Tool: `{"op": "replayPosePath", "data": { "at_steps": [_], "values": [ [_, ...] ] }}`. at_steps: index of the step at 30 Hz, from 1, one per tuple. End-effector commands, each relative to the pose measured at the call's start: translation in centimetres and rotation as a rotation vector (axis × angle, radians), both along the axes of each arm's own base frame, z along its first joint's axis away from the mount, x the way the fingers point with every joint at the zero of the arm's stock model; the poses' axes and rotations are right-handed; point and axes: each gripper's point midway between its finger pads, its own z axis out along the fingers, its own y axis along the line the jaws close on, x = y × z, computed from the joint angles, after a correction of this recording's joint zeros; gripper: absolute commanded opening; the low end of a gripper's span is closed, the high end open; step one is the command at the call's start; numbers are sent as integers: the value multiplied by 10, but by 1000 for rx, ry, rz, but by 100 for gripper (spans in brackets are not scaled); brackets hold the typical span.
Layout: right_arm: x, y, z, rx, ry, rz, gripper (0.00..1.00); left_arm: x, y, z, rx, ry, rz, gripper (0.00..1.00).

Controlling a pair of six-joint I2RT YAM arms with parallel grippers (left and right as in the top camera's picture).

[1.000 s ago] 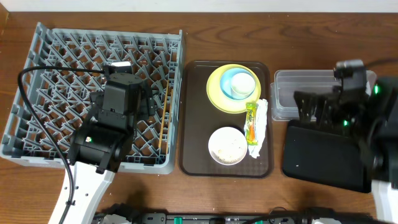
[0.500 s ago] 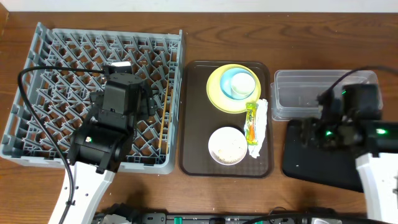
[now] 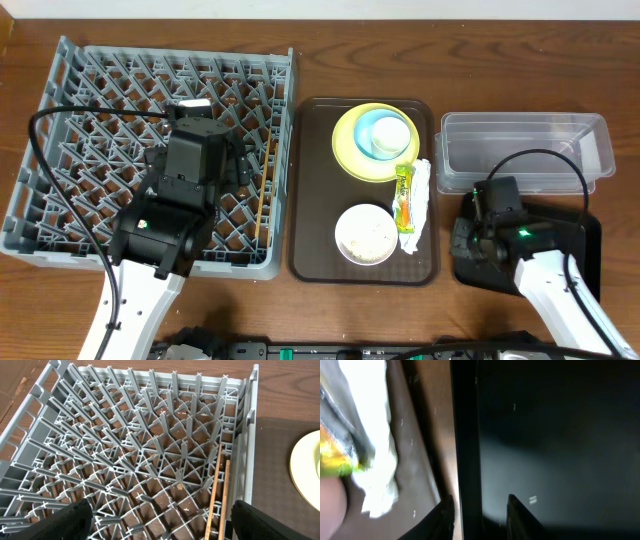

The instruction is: Sort waste into correct bins and load items into the dishwasher

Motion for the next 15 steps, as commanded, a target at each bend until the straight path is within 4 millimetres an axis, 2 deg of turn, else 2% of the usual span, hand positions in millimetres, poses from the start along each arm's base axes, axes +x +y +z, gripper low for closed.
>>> {"op": "replayPosePath", "data": {
  "at_steps": [1,4,8,12,15],
  "values": [
    [3,-6,-13,-58,-1,-23,30,2,3,7,1,-18,23,92],
    [9,-5,-20,-56,1,-22,25,2,3,7,1,-19,23,92],
    [8,3,-26,-27,23,16,13,2,3,7,1,-18,23,92],
    [13,15,-23,-21,1,148,1,2,3,7,1,-18,23,92],
    [12,20,-23,-28,-1,198,1,2,3,7,1,-18,23,92]
  ]
}}
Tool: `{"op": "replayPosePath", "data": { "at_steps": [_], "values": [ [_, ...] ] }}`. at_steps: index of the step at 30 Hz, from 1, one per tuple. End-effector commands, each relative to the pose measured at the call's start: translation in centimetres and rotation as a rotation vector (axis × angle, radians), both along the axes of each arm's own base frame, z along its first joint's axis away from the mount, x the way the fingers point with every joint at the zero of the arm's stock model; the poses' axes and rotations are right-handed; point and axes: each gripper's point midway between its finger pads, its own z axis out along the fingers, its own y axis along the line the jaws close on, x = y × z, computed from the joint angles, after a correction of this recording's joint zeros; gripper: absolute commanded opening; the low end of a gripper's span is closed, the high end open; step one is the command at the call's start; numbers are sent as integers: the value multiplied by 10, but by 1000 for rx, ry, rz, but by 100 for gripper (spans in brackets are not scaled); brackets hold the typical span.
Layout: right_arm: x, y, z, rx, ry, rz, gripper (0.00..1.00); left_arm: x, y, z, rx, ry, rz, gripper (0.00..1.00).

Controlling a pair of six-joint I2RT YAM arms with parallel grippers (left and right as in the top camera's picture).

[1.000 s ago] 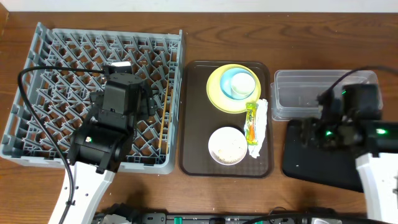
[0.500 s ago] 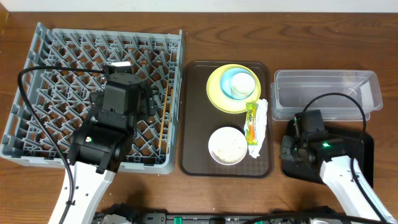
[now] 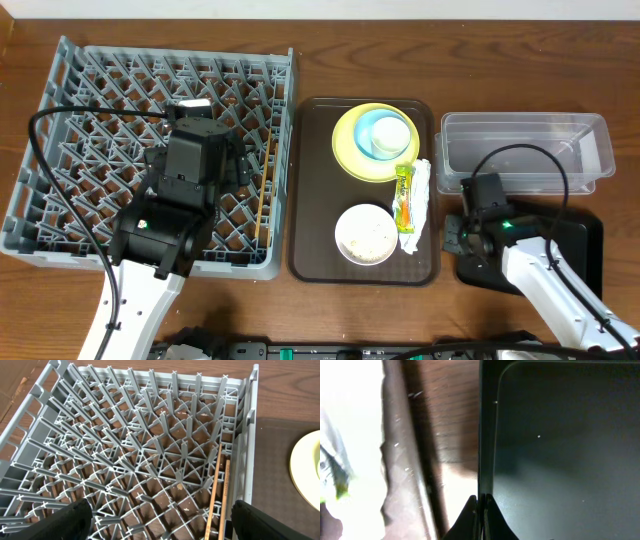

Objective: Sort waste into correct bins and load items into the dishwasher
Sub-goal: 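Reach the right gripper to the pink rice bowl and grip its rim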

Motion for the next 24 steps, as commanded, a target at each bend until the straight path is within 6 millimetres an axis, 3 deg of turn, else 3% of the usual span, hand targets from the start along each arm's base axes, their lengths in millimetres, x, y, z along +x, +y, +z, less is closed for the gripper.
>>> {"op": "replayPosePath", "data": {
  "at_steps": [1,10,17,19,22,24],
  "values": [
    [-2,15,0,4,0,129,1,2,3,7,1,-18,23,92],
    [8,45,6,7,-82,284,1,2,3,7,1,-18,23,92],
    [11,47,7,10,-93,287,2,2,3,7,1,-18,23,92],
    [10,47,7,9,-90,288,8,2,3,7,1,-18,23,92],
    [9,46,13,0,-78,306,32,2,3,7,1,-18,23,92],
    [11,47,25,-2,-75,312,35,2,3,7,1,-18,23,92]
  ]
}}
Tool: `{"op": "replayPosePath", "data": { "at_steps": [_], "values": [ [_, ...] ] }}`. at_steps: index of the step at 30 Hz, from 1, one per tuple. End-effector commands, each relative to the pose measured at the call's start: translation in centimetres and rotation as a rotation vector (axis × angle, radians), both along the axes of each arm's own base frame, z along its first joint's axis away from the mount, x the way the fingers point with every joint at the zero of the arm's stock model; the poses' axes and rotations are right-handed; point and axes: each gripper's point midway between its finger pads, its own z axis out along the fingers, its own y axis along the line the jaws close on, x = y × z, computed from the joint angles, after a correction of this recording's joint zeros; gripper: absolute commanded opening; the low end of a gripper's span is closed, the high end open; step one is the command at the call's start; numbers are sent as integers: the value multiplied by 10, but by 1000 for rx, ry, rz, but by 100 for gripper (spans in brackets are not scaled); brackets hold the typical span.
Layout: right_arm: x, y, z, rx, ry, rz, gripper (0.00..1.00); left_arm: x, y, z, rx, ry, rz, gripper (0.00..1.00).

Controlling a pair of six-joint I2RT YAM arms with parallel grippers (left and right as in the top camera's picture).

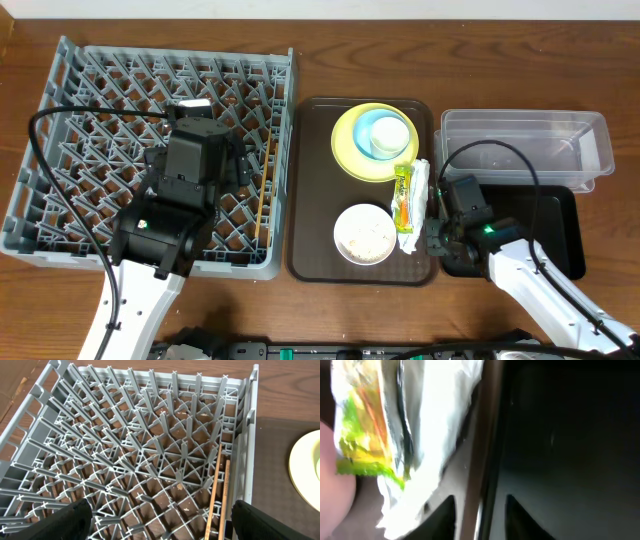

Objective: Sort waste into correct bins and load items into the dishwasher
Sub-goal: 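Reach the right gripper to the pink rice bowl and grip its rim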

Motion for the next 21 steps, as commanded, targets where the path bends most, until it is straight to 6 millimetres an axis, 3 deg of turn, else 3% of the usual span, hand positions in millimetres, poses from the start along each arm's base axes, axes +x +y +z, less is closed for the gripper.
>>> {"op": "replayPosePath", "data": {
  "at_steps": [1,7,9,12,17,21],
  "values": [
    [10,8,25,9,-28,36,36,2,3,7,1,-18,23,92],
    [21,21,75,58,-37,53,39,2,3,7,2,-18,23,92],
    [23,54,105,191,-55,196,39,2,3,7,2,-18,23,92],
    [15,86,122,302,-66,340,40,2,3,7,2,-18,23,92],
    [-11,120,108,266,-37,557,39,2,3,7,1,-18,23,92],
    [-21,134,72,64,-8,656,38,2,3,7,2,-18,23,92]
  ]
}}
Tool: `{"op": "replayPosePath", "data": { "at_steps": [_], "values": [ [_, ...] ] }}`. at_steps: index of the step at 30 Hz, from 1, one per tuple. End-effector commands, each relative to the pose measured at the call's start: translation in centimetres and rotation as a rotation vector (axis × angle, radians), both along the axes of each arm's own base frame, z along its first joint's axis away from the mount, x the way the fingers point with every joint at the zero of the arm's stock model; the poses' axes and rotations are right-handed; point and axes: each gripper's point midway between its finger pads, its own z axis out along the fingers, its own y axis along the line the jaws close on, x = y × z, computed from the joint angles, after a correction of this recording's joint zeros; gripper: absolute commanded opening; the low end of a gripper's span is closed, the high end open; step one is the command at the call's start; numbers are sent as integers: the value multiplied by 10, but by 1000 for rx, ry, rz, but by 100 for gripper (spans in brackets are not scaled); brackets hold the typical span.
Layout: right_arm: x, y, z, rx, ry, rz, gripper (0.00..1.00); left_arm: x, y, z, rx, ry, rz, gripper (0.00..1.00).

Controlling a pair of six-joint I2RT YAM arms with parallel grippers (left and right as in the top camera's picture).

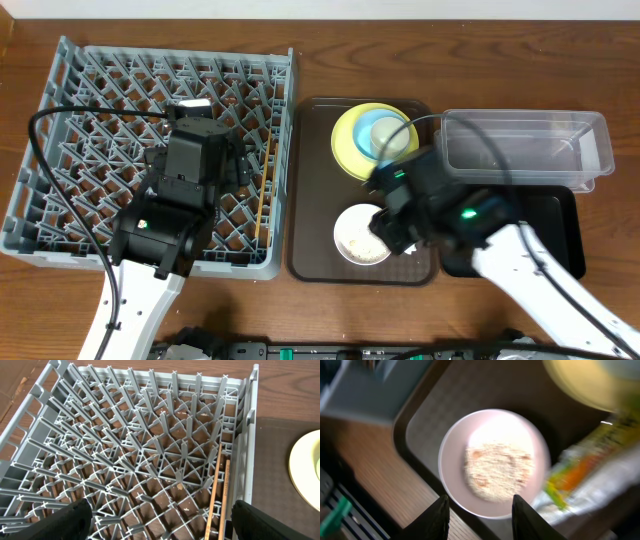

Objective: Sort waste into correct bins and load items into the dishwasher
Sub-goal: 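Reach the right gripper to the pink rice bowl and grip its rim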

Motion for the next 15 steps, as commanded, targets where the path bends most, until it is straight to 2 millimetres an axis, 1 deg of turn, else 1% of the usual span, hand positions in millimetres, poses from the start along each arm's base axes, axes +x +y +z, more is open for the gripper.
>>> {"op": "replayPosePath", "data": {
  "at_steps": [1,3,7,10,13,15],
  "values": [
    [-10,11,-35,-163,-25,115,38,2,3,7,1,-18,23,92],
    [-13,23,-48,-189,-29,166,37,2,3,7,1,-18,23,92],
    [-18,40,-69,-224,-33,219,37,2,3,7,1,-18,23,92],
    [-20,49,-76,-221,-37,241,36,2,3,7,1,-18,23,92],
    [-25,59,-77,-206,-48,269,33,2,3,7,1,-18,23,92],
    [-28,61,-78,-211,-55,285,32,2,3,7,1,-18,23,92]
  ]
}}
